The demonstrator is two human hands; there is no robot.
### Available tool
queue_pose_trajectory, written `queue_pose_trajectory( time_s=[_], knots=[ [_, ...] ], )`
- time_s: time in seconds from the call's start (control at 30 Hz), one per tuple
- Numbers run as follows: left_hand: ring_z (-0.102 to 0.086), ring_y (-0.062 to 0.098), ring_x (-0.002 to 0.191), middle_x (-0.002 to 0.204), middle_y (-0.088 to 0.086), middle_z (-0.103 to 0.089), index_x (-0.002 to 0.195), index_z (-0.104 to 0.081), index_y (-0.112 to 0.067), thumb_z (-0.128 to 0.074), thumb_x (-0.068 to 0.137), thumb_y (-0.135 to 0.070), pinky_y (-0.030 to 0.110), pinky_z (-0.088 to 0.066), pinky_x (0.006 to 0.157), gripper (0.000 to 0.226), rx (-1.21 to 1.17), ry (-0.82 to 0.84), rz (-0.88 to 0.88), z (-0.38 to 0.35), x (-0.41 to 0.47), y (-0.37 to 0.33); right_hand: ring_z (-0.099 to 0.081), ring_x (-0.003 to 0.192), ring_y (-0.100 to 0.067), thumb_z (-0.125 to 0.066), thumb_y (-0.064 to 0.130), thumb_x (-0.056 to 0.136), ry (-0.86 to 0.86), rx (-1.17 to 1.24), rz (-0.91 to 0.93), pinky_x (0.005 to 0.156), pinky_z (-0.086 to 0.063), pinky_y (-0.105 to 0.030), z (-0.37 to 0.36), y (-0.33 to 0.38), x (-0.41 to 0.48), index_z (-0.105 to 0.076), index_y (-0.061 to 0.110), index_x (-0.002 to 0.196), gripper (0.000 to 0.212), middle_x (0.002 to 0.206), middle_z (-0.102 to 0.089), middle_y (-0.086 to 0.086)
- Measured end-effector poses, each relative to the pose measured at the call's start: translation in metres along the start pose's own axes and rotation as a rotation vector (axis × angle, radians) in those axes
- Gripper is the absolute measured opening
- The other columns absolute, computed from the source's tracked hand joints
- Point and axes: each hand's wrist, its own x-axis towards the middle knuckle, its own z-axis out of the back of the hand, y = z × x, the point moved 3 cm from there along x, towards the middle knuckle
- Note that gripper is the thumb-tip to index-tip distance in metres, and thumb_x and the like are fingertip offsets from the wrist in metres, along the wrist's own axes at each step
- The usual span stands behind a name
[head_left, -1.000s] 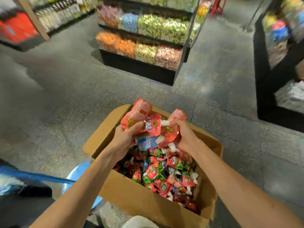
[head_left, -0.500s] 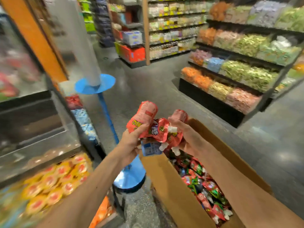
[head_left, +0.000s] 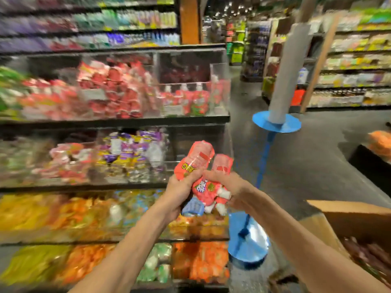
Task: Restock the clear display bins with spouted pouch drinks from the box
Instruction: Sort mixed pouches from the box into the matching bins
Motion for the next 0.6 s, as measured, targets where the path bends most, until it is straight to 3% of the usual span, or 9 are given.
queue_pose_trajectory(
  time_s=[0.07, 0.13, 0.2, 0.27, 0.37, 0.43, 0.53, 0.6],
  knots=[
    [-0.069, 0.035, 0.106, 0.113, 0.016, -0.072, 0.119, -0.067, -0.008, -0.082, 0.079, -0.031, 0.054, -0.053, 0.096, 0.048, 0.04, -0.026, -0.024, 0.049, 0.005, -0.008, -0.06, 0.038, -0.011, -0.065, 0.011, 0.091, 0.042, -0.049, -0.009, 0.037, -0.045, -0.021, -0.046, -0.006, 0.023, -0.062, 0.001, 0.073, 0.02, 0.05, -0.065, -0.003],
    [-0.069, 0.033, 0.106, 0.113, 0.013, -0.073, 0.121, -0.068, -0.011, -0.083, 0.077, -0.034, 0.053, -0.053, 0.098, 0.052, 0.072, -0.009, 0.002, 0.087, 0.008, -0.016, -0.06, 0.04, -0.016, -0.067, 0.008, 0.088, 0.113, -0.105, -0.049, 0.04, -0.048, -0.027, -0.082, -0.016, 0.038, -0.063, 0.001, 0.069, 0.021, 0.052, -0.064, -0.008],
    [-0.071, 0.031, 0.103, 0.11, 0.013, -0.074, 0.12, -0.068, -0.01, -0.079, 0.082, -0.027, 0.045, -0.057, 0.093, 0.043, 0.07, 0.001, 0.046, 0.116, 0.01, -0.022, -0.058, 0.044, -0.021, -0.075, 0.015, 0.08, 0.15, -0.109, -0.089, 0.047, -0.047, -0.032, -0.106, -0.022, 0.048, -0.064, -0.004, 0.079, 0.022, 0.058, -0.062, -0.014],
    [-0.072, 0.031, 0.097, 0.106, 0.015, -0.075, 0.117, -0.069, -0.007, -0.076, 0.083, -0.019, 0.039, -0.06, 0.082, 0.037, 0.061, 0.024, 0.097, 0.135, 0.011, -0.031, -0.054, 0.041, -0.023, -0.078, 0.018, 0.079, 0.193, -0.078, -0.128, 0.041, -0.044, -0.03, -0.12, -0.028, 0.058, -0.061, -0.01, 0.092, 0.036, 0.052, -0.05, -0.015],
    [-0.072, 0.03, 0.089, 0.105, 0.018, -0.074, 0.111, -0.07, -0.005, -0.076, 0.078, -0.014, 0.041, -0.059, 0.085, 0.035, 0.072, 0.09, 0.134, 0.153, 0.016, -0.039, -0.061, 0.046, -0.027, -0.065, 0.012, 0.085, 0.161, -0.036, -0.169, 0.034, -0.041, -0.025, -0.126, -0.034, 0.066, -0.067, -0.008, 0.071, 0.025, 0.045, -0.048, -0.016],
    [-0.072, 0.027, 0.086, 0.103, 0.018, -0.074, 0.107, -0.07, -0.004, -0.074, 0.082, -0.008, 0.036, -0.059, 0.082, 0.026, 0.097, 0.106, 0.126, 0.162, 0.024, -0.04, -0.061, 0.045, -0.024, -0.055, 0.006, 0.092, 0.094, 0.028, -0.173, 0.034, -0.042, -0.024, -0.127, -0.032, 0.069, -0.063, -0.004, 0.07, 0.025, 0.038, -0.052, -0.007],
    [-0.071, 0.015, 0.076, 0.092, 0.009, -0.077, 0.106, -0.07, -0.005, -0.076, 0.083, -0.005, 0.022, -0.055, 0.064, 0.024, 0.234, 0.075, 0.044, 0.169, 0.037, -0.036, -0.058, 0.04, -0.02, -0.049, 0.004, 0.097, 0.015, 0.132, -0.174, 0.056, -0.055, -0.036, -0.119, -0.036, 0.075, -0.058, -0.005, 0.084, 0.018, 0.039, -0.054, -0.006],
    [-0.067, 0.011, 0.066, 0.079, 0.001, -0.075, 0.097, -0.073, -0.012, -0.08, 0.078, -0.006, 0.017, -0.049, 0.056, 0.021, 0.35, 0.057, -0.03, 0.168, 0.047, -0.032, -0.06, 0.053, -0.028, -0.058, 0.008, 0.093, -0.024, 0.15, -0.182, 0.069, -0.055, -0.045, -0.11, -0.042, 0.084, -0.063, -0.008, 0.092, 0.017, 0.056, -0.059, -0.017]
  ],
)
